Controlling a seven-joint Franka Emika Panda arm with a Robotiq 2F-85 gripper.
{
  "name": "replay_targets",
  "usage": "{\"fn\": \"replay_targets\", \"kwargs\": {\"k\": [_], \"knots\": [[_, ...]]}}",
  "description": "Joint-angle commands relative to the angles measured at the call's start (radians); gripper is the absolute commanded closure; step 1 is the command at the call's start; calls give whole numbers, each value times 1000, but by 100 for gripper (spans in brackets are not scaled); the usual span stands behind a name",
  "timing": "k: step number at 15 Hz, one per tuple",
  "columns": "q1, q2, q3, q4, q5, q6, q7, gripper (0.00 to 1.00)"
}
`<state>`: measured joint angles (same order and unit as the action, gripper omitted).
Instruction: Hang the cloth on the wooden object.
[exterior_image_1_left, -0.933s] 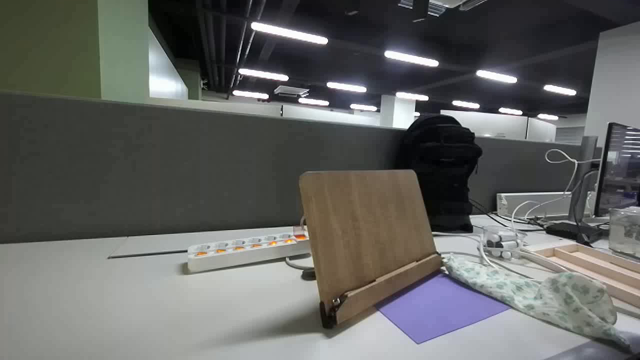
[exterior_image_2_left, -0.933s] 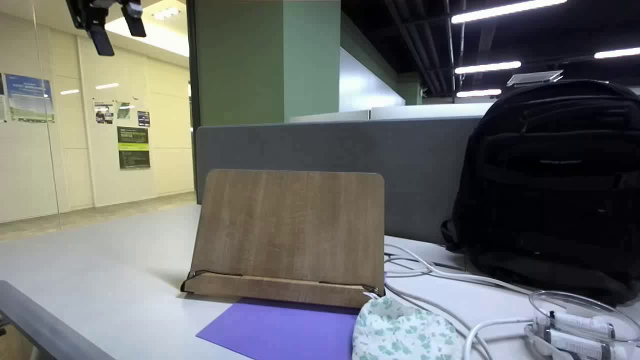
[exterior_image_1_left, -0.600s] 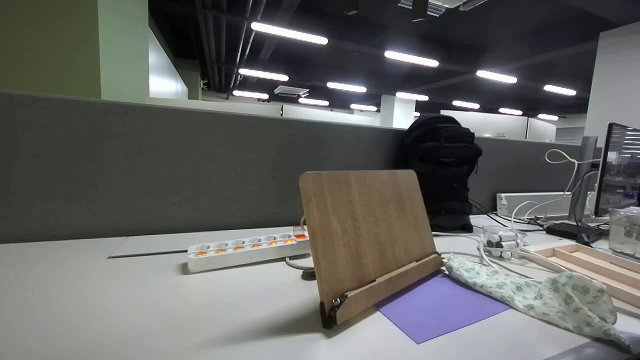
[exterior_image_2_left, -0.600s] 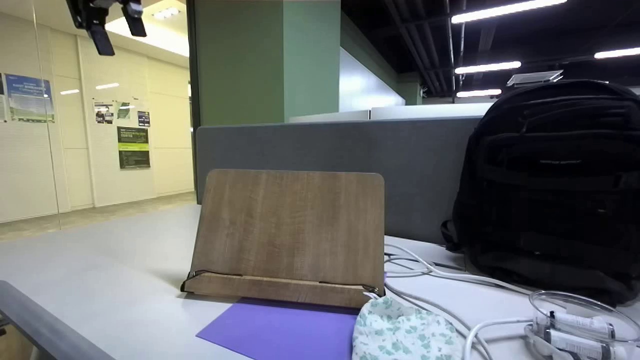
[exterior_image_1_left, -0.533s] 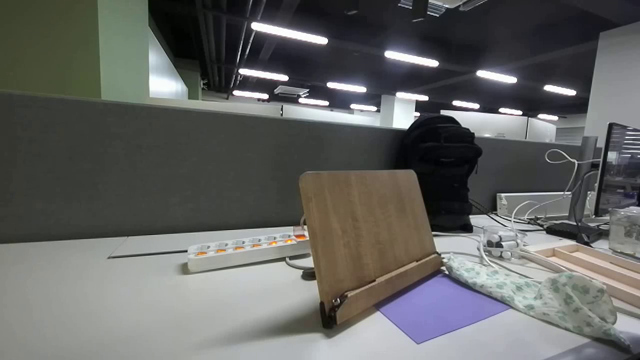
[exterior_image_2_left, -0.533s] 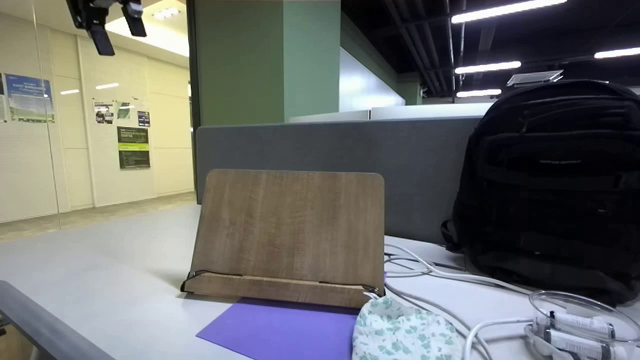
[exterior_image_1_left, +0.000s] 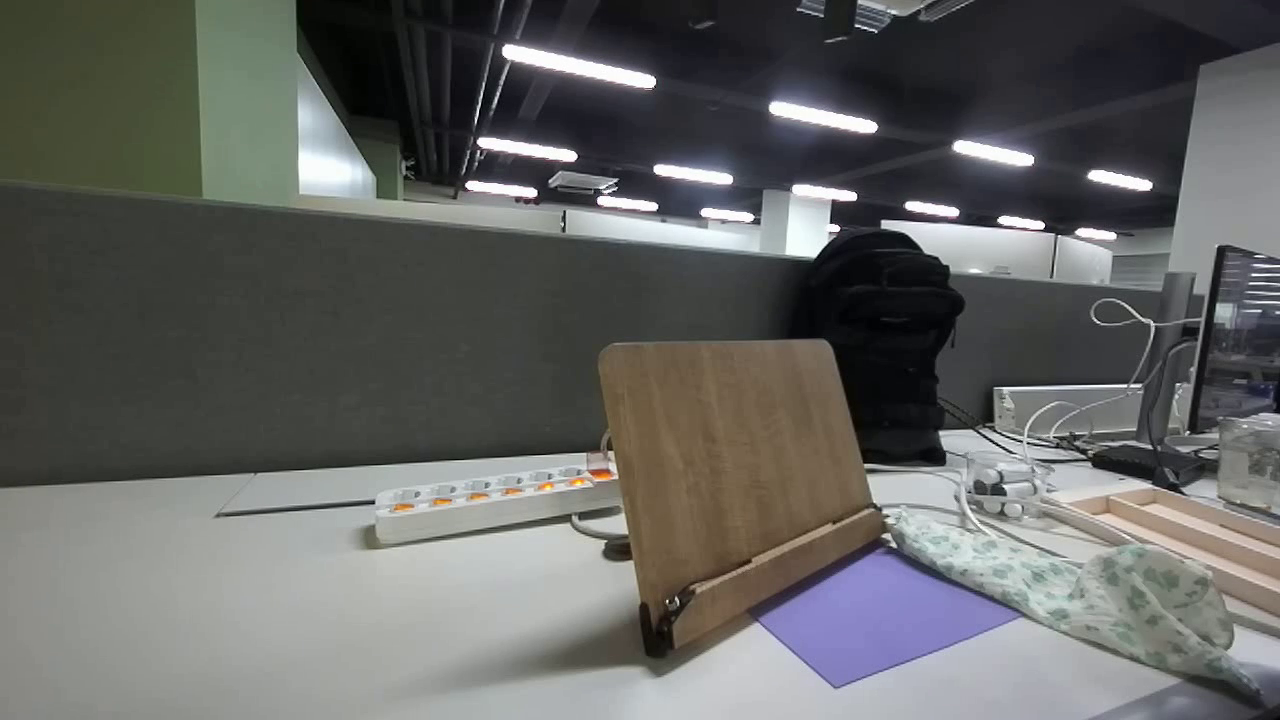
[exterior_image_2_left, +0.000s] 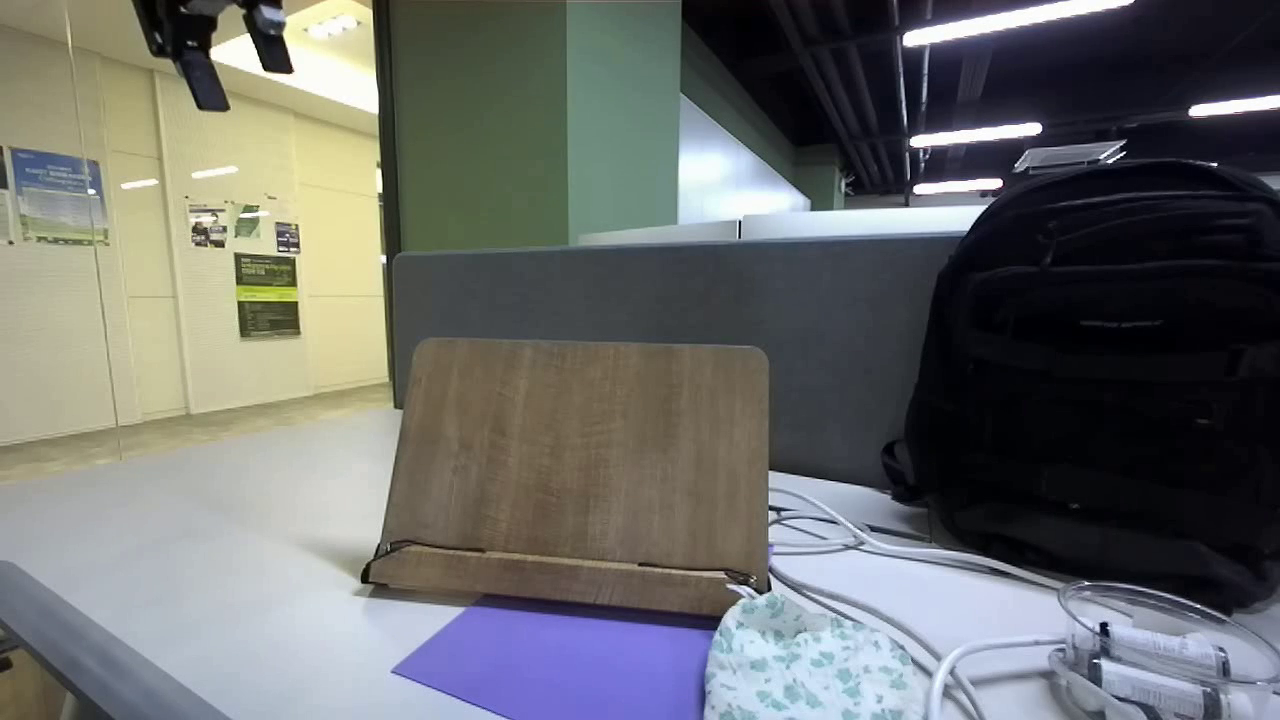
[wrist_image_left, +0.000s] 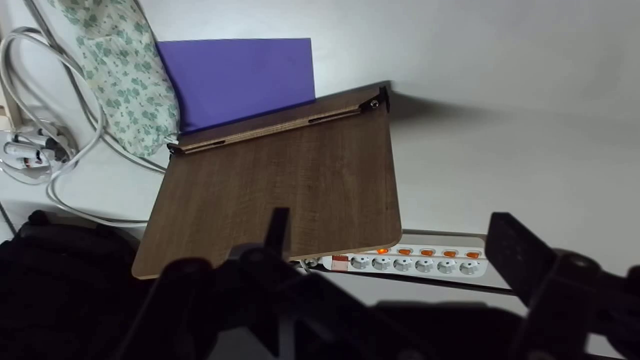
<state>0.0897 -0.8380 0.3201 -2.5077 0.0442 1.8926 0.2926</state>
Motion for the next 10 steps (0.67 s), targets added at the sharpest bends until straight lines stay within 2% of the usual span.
{"fn": "replay_targets", "kwargs": {"k": [1, 3, 5, 10], "knots": [[13, 4, -9, 3, -10, -2, 9, 0], [-5, -11, -23, -25, -18, 4, 25, 0], [-27, -34, -65, -84, -16, 31, 21, 0], [-114, -46, -218, -255, -30, 99, -42, 0]]}}
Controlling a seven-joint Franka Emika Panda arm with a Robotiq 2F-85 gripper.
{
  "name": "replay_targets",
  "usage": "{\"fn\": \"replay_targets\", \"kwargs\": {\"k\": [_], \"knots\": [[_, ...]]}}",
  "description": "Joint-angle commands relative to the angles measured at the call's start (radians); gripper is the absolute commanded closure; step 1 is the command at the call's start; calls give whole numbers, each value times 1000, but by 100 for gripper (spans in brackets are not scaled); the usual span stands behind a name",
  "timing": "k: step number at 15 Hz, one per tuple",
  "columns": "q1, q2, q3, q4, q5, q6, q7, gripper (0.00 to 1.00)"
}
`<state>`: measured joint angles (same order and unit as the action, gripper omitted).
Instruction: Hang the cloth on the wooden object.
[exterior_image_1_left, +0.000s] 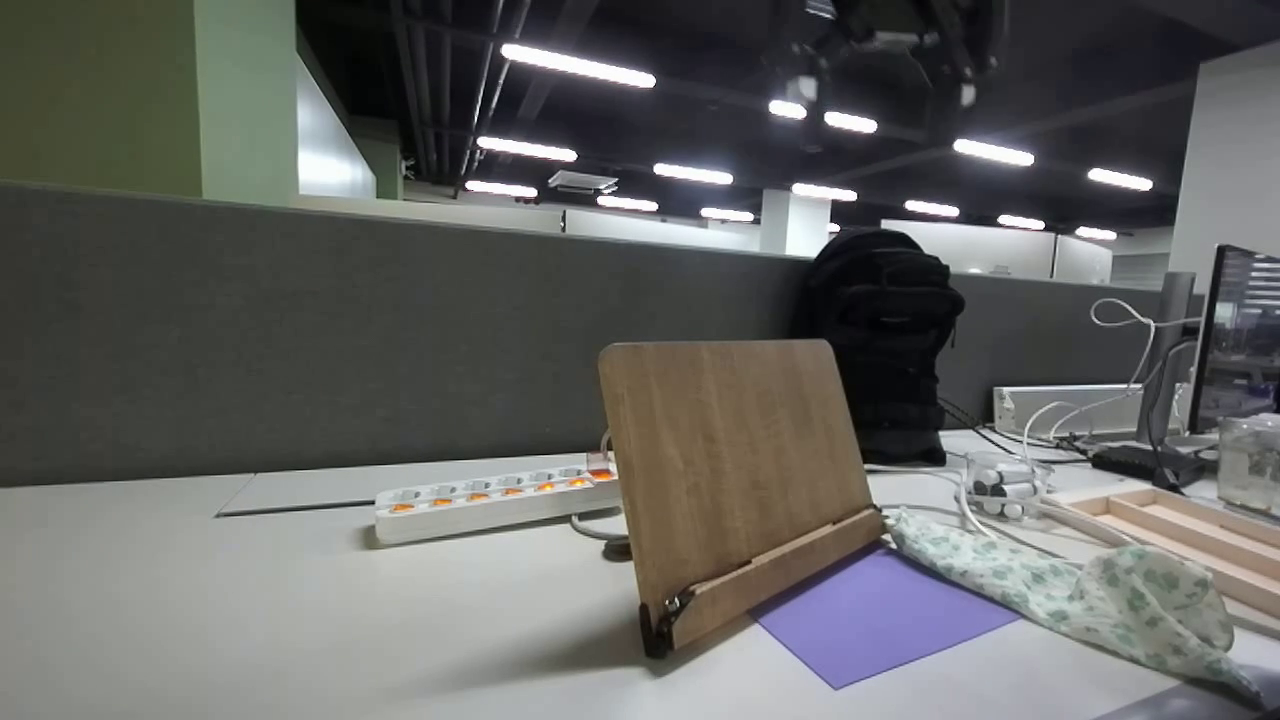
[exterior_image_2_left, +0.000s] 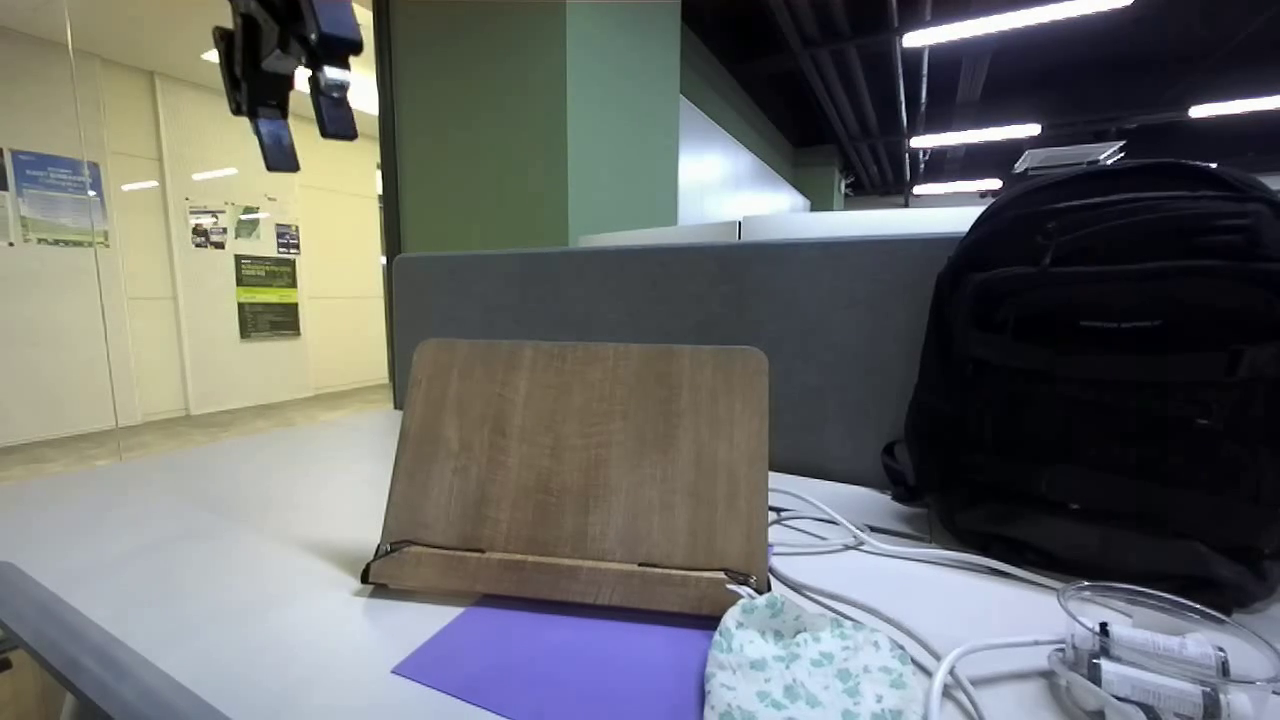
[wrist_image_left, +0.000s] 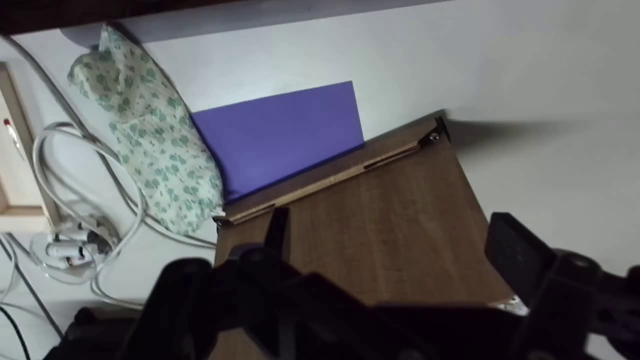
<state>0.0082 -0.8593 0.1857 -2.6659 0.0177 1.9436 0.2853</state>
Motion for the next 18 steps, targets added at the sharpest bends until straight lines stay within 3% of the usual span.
{"fn": "replay_targets", "kwargs": {"k": [1, 7, 8, 13, 15, 18], "knots": [[-47, -20, -124, -129, 3, 73, -65, 0], [-104, 58, -327, -127, 34, 160, -298, 0], [-129, 59, -296, -120, 12, 126, -255, 0], [-130, 62, -296, -126, 22, 138, -268, 0], [-168, 81, -280, -125, -28, 181, -249, 0], [-218, 157, -337, -100, -94, 176, -312, 0]]}}
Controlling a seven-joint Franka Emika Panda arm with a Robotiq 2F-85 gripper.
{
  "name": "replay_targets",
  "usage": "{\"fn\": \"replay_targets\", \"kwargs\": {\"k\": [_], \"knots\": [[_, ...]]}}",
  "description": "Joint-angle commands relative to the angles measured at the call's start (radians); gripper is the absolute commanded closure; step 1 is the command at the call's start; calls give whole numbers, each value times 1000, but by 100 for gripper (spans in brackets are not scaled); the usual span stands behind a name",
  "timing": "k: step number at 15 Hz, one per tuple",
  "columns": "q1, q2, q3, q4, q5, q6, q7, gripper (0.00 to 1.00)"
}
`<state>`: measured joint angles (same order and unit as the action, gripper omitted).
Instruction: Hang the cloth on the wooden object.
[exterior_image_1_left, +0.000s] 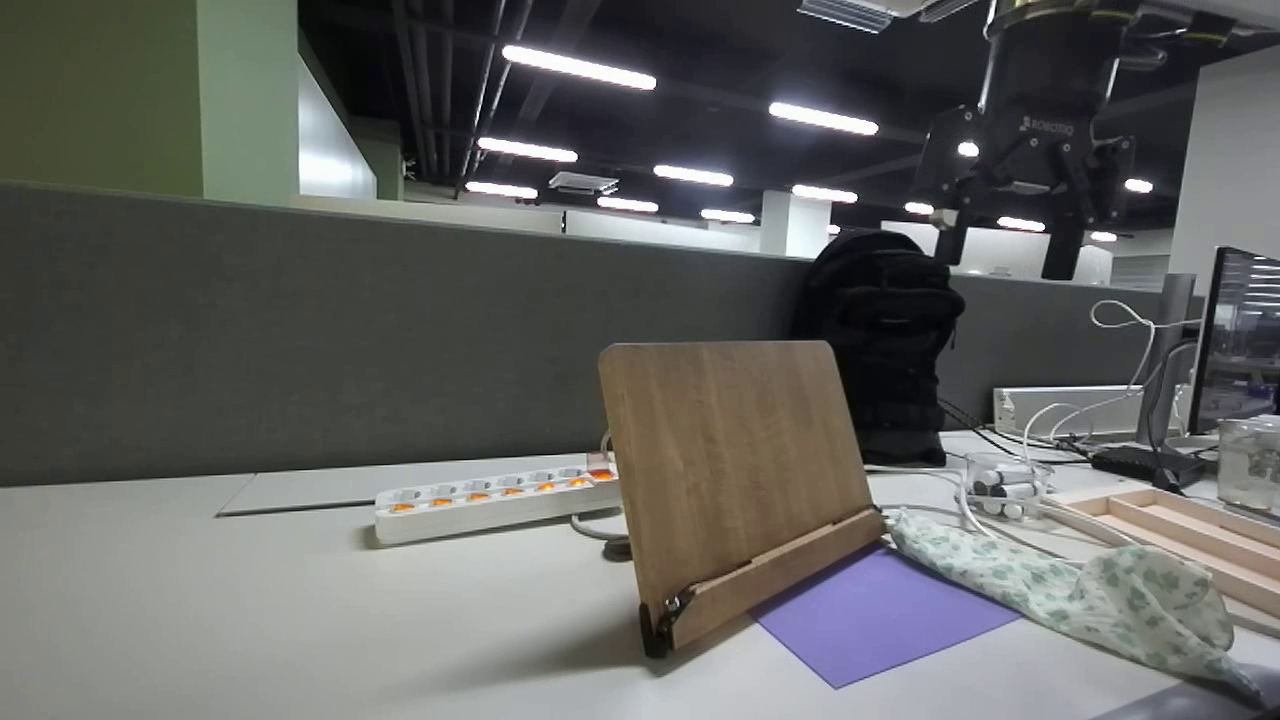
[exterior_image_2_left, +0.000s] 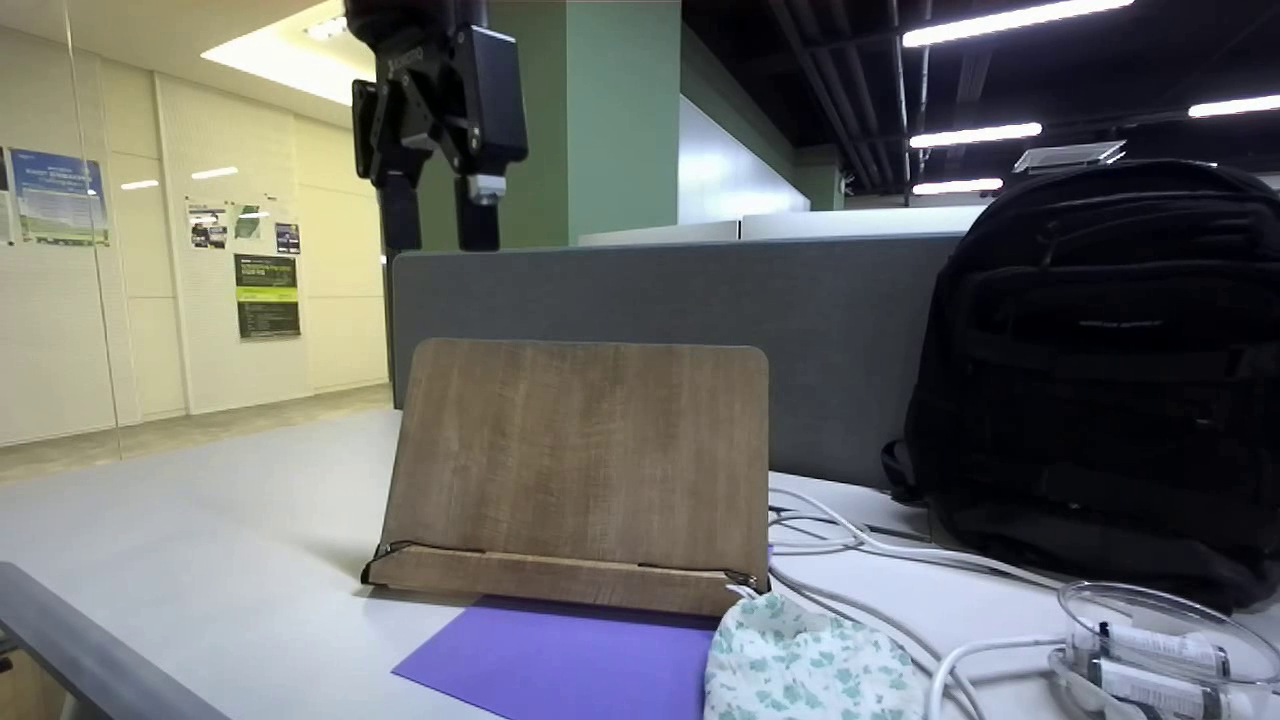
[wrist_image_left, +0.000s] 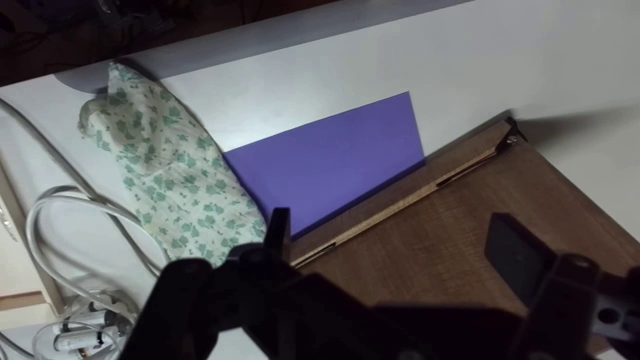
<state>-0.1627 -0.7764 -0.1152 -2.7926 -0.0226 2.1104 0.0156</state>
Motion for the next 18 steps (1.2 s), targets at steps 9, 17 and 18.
{"fn": "replay_targets", "kwargs": {"k": [9, 17, 18], "knots": [[-80, 451, -239, 133, -36, 137, -316, 0], [-96, 515, -240, 131, 28, 152, -386, 0], [-105, 528, -240, 132, 13, 191, -371, 0]]}}
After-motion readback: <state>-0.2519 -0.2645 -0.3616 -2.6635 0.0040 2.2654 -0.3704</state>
